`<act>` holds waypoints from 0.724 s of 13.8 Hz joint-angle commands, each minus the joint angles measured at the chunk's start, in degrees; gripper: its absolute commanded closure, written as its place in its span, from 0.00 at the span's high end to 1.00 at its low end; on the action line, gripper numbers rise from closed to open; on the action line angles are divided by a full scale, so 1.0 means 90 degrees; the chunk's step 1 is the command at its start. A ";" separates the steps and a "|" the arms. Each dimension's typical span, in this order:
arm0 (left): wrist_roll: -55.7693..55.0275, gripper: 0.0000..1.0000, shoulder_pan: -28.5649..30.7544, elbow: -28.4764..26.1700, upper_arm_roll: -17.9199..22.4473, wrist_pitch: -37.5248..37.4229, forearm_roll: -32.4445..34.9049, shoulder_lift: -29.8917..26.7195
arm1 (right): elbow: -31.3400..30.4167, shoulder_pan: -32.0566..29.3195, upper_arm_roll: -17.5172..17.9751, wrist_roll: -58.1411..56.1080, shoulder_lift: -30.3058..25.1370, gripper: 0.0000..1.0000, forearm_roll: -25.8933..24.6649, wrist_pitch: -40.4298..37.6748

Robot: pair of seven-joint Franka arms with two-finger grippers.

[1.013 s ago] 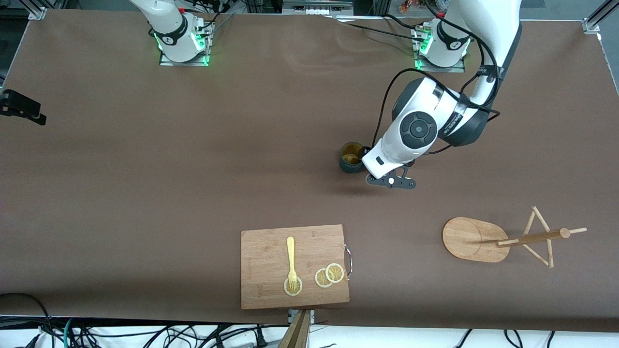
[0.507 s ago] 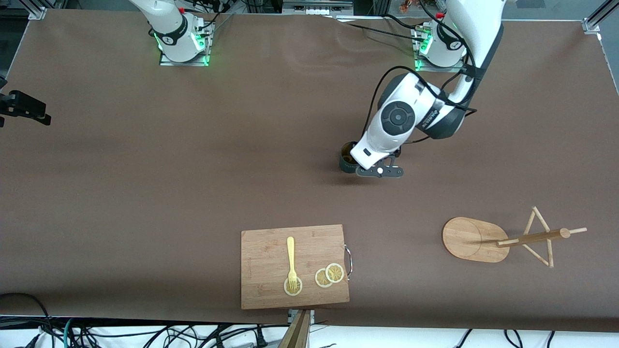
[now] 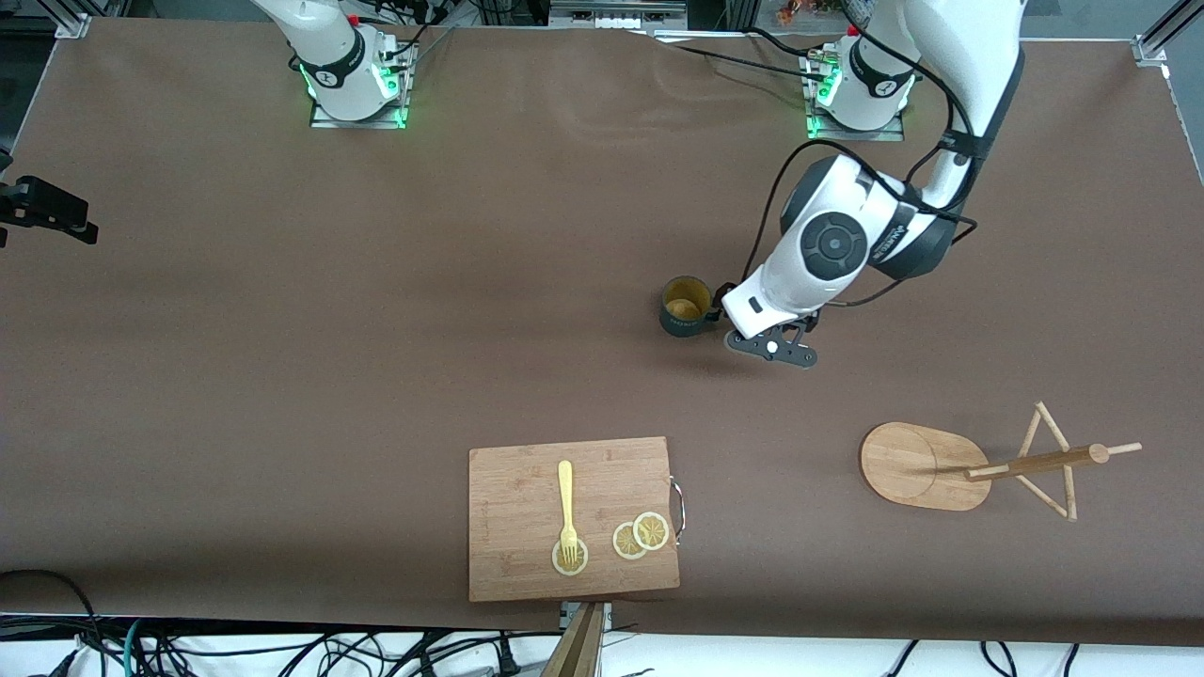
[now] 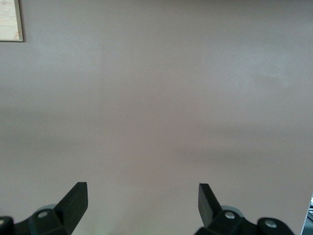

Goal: Pass cup and hang on rack
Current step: 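Lower the left gripper and close it on the mug handle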

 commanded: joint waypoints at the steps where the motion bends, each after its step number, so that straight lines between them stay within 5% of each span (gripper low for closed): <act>1: 0.1472 1.00 0.0177 -0.1103 -0.0299 0.1097 -0.0051 -0.0477 | 0.0000 -0.0070 0.0076 -0.0104 -0.0022 1.00 -0.0057 0.0008; 3: 0.2780 1.00 0.0488 -0.1564 -0.0610 0.1899 -0.0516 -0.0477 | 0.0000 -0.0060 0.0076 -0.0104 -0.0022 1.00 -0.0057 0.0008; 8: 0.6792 1.00 0.1933 -0.1595 -0.1480 0.1708 -0.2780 -0.0361 | 0.0000 -0.0070 0.0067 -0.0143 -0.0022 1.00 -0.0057 -0.0002; 10: 0.8462 1.00 0.2023 -0.1566 -0.1501 0.1707 -0.3729 -0.0010 | 0.0000 -0.0070 0.0067 -0.0133 -0.0022 1.00 -0.0057 0.0008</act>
